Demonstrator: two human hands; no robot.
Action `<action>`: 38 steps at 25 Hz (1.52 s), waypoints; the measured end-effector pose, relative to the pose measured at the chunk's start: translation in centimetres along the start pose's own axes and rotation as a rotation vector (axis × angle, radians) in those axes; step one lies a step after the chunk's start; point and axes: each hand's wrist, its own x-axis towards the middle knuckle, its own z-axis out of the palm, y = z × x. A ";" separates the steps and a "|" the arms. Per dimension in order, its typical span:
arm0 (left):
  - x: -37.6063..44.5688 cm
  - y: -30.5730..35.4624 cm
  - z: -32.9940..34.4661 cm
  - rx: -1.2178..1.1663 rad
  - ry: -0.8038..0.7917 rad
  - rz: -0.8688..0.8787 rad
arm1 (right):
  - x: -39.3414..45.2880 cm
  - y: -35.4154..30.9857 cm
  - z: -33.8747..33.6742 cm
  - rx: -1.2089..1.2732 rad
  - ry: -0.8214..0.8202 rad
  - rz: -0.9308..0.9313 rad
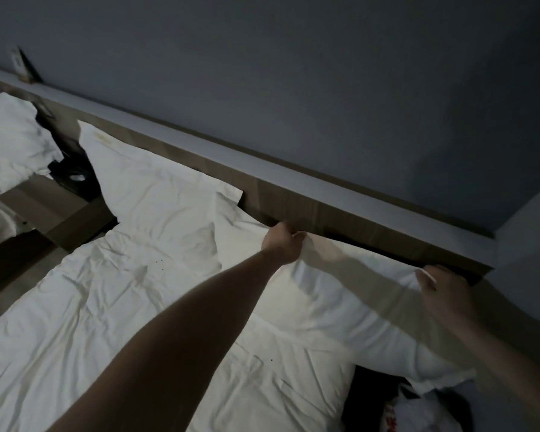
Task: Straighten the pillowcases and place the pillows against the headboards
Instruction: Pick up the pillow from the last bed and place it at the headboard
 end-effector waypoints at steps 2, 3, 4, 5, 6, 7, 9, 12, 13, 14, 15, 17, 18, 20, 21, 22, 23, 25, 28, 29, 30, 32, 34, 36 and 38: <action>0.6 0.5 1.2 0.020 -0.024 -0.013 | 0.5 1.1 0.5 -0.041 -0.007 0.002; 0.8 0.7 1.9 0.030 -0.031 -0.017 | 0.6 1.8 0.9 -0.068 -0.023 0.017; 1.0 0.7 2.6 0.041 -0.036 -0.019 | 0.7 2.6 1.5 -0.090 -0.037 0.029; 1.1 0.8 3.2 0.053 -0.040 -0.018 | 0.7 3.5 2.1 -0.105 -0.047 0.049; 1.2 0.9 3.9 0.063 -0.042 -0.016 | 0.7 4.3 2.6 -0.105 -0.052 0.068; 1.3 1.1 4.4 0.069 -0.044 -0.015 | 0.6 4.8 2.9 -0.096 -0.056 0.091; 1.6 1.8 5.1 0.063 -0.032 -0.003 | 0.5 5.3 2.9 -0.089 -0.044 0.091; 1.7 2.5 5.0 0.016 0.022 0.044 | 0.2 4.4 2.3 -0.094 0.037 0.015; 1.7 2.3 4.7 -0.001 0.056 0.055 | 0.0 3.9 2.0 -0.072 0.055 -0.008; 1.7 2.0 4.5 -0.016 0.099 0.059 | -0.1 3.3 1.7 -0.034 0.060 -0.020; 1.7 1.8 4.2 -0.041 0.141 0.057 | -0.3 2.4 1.5 0.000 0.066 -0.031; 1.9 1.6 3.6 -0.121 0.193 0.032 | -0.4 0.6 1.2 0.040 0.122 -0.052; 2.4 1.7 3.3 -0.140 0.194 0.023 | -0.1 0.0 1.4 0.042 0.144 -0.048; 3.6 1.5 3.0 -0.079 0.124 0.039 | 0.5 0.1 2.3 0.004 0.097 -0.016; 4.2 1.2 3.1 -0.008 0.064 0.054 | 0.7 0.6 2.9 -0.029 0.055 0.001; 4.4 1.0 3.1 0.069 0.002 0.065 | 0.6 1.3 3.4 -0.051 0.030 0.015; 4.5 0.8 3.3 0.123 -0.043 0.072 | 0.3 1.9 3.8 -0.053 0.017 0.037; 4.2 0.7 3.7 0.173 -0.060 0.104 | -0.7 2.0 4.1 -0.049 0.022 0.039; 4.0 1.0 3.9 0.238 -0.019 0.171 | -1.5 1.6 4.3 -0.089 0.023 -0.015; 4.1 0.9 3.9 0.254 -0.015 0.184 | -1.6 1.8 4.2 -0.125 0.026 0.000; 4.2 0.8 3.8 0.266 -0.014 0.194 | -1.7 2.4 4.1 -0.172 0.027 0.021; 4.2 0.4 3.7 0.263 -0.002 0.204 | -2.7 4.5 3.8 -0.279 0.021 0.065; 4.3 0.2 3.8 0.235 0.019 0.215 | -4.3 6.3 3.2 -0.264 0.022 0.096; 4.3 0.5 3.9 0.210 0.028 0.217 | -4.6 6.7 1.8 -0.182 0.080 0.171; 4.4 0.9 3.9 0.173 0.080 0.203 | -2.6 6.3 0.2 -0.088 0.150 0.229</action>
